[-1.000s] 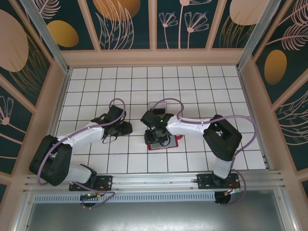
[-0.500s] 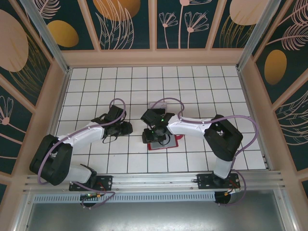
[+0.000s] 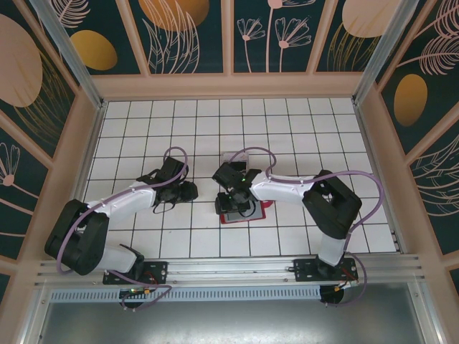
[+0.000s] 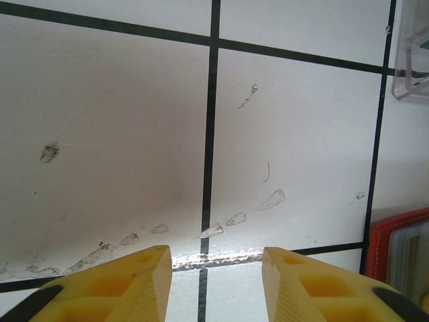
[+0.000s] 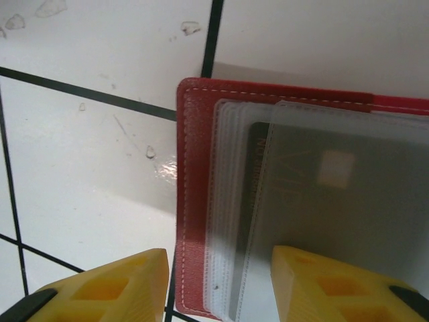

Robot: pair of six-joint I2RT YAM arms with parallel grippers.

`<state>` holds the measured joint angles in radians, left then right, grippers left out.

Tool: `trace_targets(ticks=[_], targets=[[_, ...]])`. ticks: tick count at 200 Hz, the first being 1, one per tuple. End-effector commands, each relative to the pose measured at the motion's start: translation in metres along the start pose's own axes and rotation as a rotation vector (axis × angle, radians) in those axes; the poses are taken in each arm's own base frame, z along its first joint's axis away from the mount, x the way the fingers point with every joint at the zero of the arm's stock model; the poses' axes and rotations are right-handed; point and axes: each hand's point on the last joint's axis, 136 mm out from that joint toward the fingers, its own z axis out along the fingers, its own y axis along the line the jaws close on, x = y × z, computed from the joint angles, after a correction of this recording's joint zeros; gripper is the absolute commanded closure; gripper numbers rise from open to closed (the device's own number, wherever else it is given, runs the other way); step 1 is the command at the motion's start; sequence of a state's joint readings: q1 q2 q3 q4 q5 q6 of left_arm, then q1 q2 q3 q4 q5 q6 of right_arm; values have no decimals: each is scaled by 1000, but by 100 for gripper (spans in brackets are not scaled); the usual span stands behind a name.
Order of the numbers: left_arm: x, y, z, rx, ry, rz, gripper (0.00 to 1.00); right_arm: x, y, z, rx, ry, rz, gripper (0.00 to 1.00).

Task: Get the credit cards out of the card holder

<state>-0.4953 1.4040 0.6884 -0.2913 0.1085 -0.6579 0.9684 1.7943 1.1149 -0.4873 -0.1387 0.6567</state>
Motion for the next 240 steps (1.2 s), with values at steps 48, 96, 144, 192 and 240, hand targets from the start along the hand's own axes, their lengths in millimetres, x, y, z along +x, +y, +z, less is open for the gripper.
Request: trace_targets(ticks=[48, 96, 144, 192, 240], targets=[[-7, -8, 0, 24, 1, 14, 58, 1, -41, -20, 163, -25, 29, 54], [-7, -9, 0, 24, 3, 13, 59, 3, -63, -22, 262, -22, 37, 54], [-9, -11, -1, 26, 0, 14, 58, 0, -80, -36, 375, -49, 35, 54], [-11, -14, -3, 32, 7, 16, 59, 1, -105, -59, 503, -75, 38, 53], [-9, -30, -7, 75, 36, 20, 61, 4, -139, -85, 616, -97, 81, 52]])
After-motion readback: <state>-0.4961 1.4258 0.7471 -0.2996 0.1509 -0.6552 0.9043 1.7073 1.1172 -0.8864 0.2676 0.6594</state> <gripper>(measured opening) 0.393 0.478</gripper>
